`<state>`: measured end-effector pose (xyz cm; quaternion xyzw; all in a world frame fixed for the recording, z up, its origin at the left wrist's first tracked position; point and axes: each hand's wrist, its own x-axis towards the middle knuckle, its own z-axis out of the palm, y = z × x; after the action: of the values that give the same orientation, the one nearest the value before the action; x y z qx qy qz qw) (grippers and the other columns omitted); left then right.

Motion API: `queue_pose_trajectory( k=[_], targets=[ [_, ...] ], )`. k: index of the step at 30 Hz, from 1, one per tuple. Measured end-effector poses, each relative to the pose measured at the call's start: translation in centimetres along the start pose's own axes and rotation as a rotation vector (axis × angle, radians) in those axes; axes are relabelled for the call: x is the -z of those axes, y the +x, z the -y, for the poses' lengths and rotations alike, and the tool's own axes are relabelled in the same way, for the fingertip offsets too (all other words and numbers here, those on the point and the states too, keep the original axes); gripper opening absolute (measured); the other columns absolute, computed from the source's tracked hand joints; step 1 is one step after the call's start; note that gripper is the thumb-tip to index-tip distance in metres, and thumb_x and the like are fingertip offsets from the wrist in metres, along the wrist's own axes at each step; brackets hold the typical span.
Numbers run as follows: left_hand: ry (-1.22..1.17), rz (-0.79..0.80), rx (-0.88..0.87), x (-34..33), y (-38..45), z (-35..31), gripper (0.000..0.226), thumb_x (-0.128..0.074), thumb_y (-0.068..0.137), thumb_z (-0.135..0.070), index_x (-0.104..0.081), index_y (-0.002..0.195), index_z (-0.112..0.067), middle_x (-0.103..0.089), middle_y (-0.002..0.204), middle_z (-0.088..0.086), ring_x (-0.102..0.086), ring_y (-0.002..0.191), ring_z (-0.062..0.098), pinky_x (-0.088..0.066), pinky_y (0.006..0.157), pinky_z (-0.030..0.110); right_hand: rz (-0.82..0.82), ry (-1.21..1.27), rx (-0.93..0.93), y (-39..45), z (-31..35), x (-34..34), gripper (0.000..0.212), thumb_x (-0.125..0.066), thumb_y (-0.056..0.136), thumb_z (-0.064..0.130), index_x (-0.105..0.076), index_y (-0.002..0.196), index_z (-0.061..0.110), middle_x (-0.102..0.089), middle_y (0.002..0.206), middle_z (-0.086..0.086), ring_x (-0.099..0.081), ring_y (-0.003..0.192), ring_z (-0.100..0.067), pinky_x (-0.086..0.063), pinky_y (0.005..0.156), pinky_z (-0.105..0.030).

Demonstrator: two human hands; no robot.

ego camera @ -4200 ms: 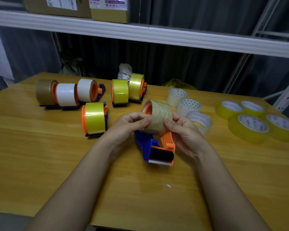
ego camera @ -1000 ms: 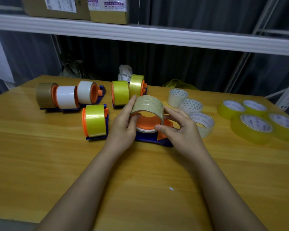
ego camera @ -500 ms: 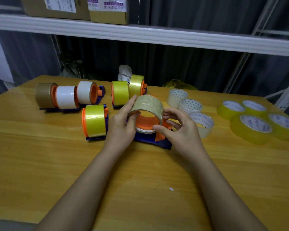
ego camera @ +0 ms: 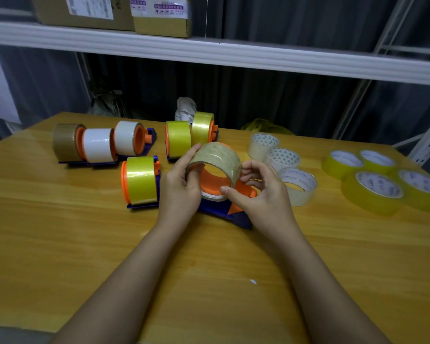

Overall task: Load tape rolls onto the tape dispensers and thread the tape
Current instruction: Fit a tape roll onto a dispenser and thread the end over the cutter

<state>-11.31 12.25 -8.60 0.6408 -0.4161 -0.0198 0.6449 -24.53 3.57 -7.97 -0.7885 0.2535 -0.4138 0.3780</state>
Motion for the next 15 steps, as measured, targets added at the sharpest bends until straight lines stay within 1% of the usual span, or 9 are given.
queue_pose_trajectory(
  k=[5, 10, 15],
  targets=[
    [-0.033, -0.041, 0.021, -0.15, -0.11, -0.05, 0.043, -0.046, 0.097, -0.002, -0.052, 0.134, -0.022, -0.054, 0.108, -0.024, -0.055, 0.099, -0.014, -0.051, 0.08, 0.012, -0.022, -0.027, 0.011, -0.09, 0.22, -0.51, 0.051, -0.084, 0.069, 0.029, -0.054, 0.11, 0.021, -0.054, 0.104, 0.004, -0.054, 0.092, -0.005, -0.048, 0.078, -0.015],
    [-0.029, -0.067, 0.019, -0.32, -0.15, 0.04, 0.042, -0.046, 0.096, -0.001, -0.053, 0.133, -0.02, -0.053, 0.105, -0.028, -0.055, 0.094, -0.019, -0.049, 0.076, 0.008, -0.024, -0.025, 0.005, -0.14, 0.24, -0.78, 0.05, -0.084, 0.069, 0.029, -0.053, 0.108, 0.021, -0.054, 0.104, 0.004, -0.053, 0.091, -0.004, -0.046, 0.077, -0.011],
    [-0.005, -0.095, 0.019, -0.33, -0.17, 0.1, 0.041, -0.047, 0.096, -0.001, -0.054, 0.132, -0.019, -0.054, 0.106, -0.025, -0.055, 0.097, -0.017, -0.049, 0.08, 0.01, -0.024, -0.023, -0.008, -0.06, 0.36, -0.92, 0.05, -0.084, 0.069, 0.029, -0.053, 0.107, 0.021, -0.054, 0.102, 0.004, -0.053, 0.089, -0.004, -0.044, 0.076, -0.009]
  ],
)
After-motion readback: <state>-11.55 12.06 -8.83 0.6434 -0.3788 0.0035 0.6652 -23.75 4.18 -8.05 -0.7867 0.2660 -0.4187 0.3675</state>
